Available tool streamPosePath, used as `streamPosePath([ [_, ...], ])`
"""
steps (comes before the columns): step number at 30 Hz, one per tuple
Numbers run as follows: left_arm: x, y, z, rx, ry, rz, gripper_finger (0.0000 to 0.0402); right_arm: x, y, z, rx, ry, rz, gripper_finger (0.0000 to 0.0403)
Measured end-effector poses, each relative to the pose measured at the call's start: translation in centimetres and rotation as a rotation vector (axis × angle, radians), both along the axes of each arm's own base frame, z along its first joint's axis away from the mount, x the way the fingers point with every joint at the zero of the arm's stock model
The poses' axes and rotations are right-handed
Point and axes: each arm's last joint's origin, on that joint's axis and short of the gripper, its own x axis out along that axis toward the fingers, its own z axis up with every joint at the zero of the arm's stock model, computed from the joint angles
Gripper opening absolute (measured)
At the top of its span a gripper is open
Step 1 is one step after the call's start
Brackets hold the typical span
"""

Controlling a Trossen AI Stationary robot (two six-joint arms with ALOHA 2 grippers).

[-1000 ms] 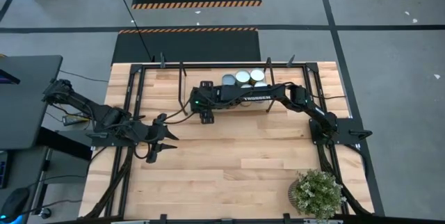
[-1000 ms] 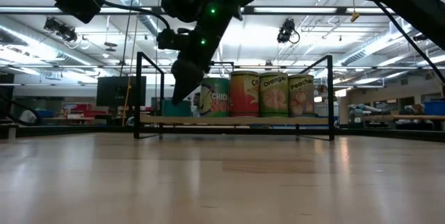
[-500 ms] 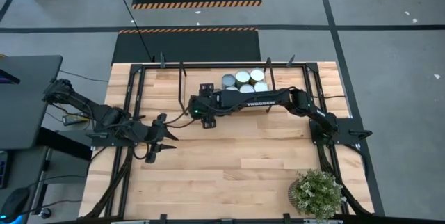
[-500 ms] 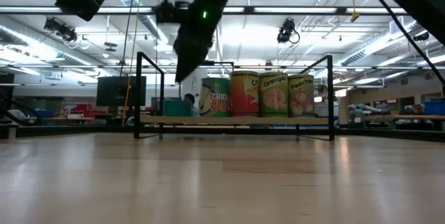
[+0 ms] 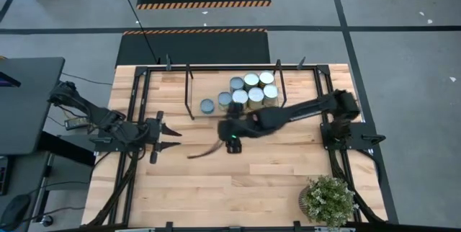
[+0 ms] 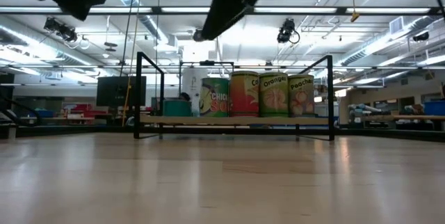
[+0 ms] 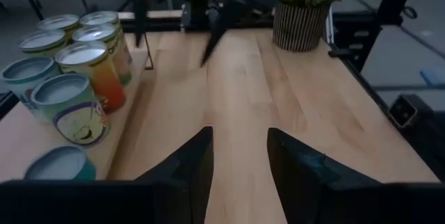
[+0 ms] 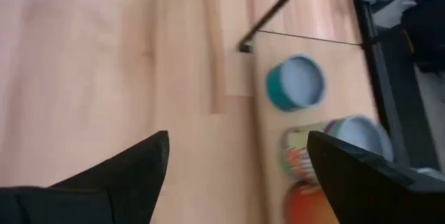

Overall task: Pick and place cans onto a shelf
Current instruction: Return to Home Position

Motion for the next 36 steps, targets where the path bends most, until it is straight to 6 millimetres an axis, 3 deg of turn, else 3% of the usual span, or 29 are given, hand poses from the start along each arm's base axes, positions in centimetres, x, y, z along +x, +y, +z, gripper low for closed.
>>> streamPosePath([
  [9,0.4,-0.2,-2.3,-0.025,-0.110,0.024,0.0142,-6.4,2.1,-3.5,0.105,-0.203,0.001,0.0349],
  [16,0.6,0.0,-4.1,-0.031,-0.244,0.037,0.0142,-11.5,1.5,-5.1,0.165,-0.362,-0.011,0.0349],
  [20,0.4,1.1,-5.2,-0.001,-0.263,0.195,0.0139,-14.4,0.8,-5.8,0.171,-0.440,-0.007,0.0349],
  [29,-0.8,4.0,-4.1,-0.004,-0.349,0.333,0.0062,-20.7,-1.2,-5.6,0.192,-0.687,0.015,0.0349],
  [36,-2.0,4.9,-3.7,-0.025,-0.392,0.351,0.0005,-24.2,-2.4,-5.5,0.199,-0.804,-0.023,0.0349],
])
